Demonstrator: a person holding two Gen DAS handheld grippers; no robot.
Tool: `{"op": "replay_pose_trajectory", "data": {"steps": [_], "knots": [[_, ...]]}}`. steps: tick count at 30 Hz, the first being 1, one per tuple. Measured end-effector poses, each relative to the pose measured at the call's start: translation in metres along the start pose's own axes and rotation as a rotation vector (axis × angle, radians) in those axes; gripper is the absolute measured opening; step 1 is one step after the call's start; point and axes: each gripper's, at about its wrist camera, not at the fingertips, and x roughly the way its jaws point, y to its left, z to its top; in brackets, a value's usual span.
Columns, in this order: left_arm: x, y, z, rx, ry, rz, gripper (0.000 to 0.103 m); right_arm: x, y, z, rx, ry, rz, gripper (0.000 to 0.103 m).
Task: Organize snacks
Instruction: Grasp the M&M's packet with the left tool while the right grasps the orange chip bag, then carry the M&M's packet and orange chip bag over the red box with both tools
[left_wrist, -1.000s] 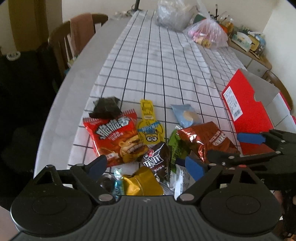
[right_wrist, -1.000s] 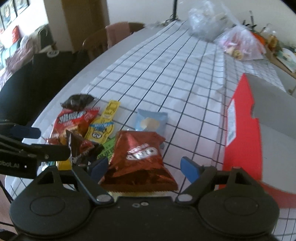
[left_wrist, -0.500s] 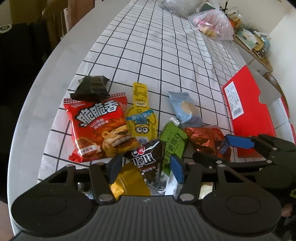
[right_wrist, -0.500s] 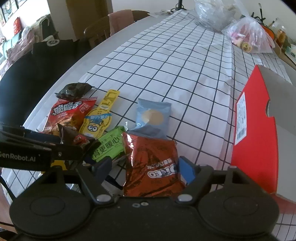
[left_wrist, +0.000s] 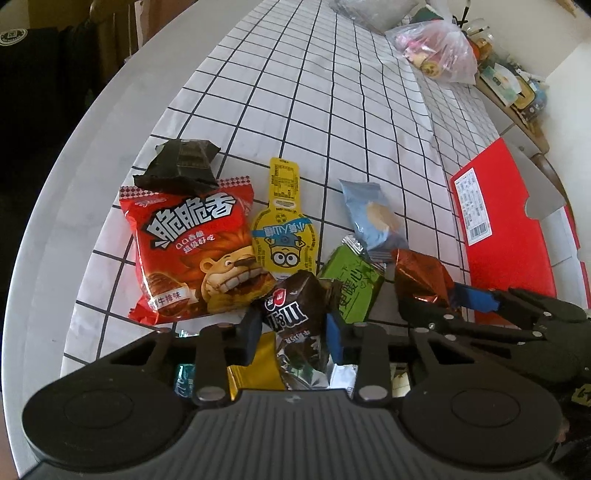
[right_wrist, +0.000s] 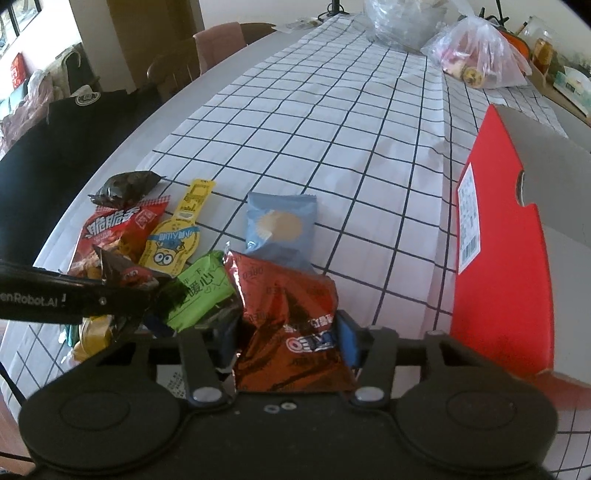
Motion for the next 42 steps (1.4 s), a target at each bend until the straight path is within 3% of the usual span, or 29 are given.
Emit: {"op": "replay_pose_trajectory", "data": {"steps": [4,21,33,42], "knots": [[-0.002,0.001,-0.001,-0.008,-0.005,-0.006,0.029,-0.004,0.0,-0.002,0.006,-0.017,-0.006,0.039],[-0.031,-0.009,-0.008,0.054,-0.065,-0.037,0.024,-0.058,0.004,-0.015,0.049,-0.125,-0.081,0.036],[-0.09,-0.035,-0.019,0.156,-0.136,-0.1,0.024,-0.128,0.011,-0.033,0.134,-0.237,-0.112,0.037],[-0.124,-0.074,-0.023,0.29,-0.188,-0.15,0.024,-0.173,0.004,-0.042,0.194,-0.306,-0.145,0.037]]}}
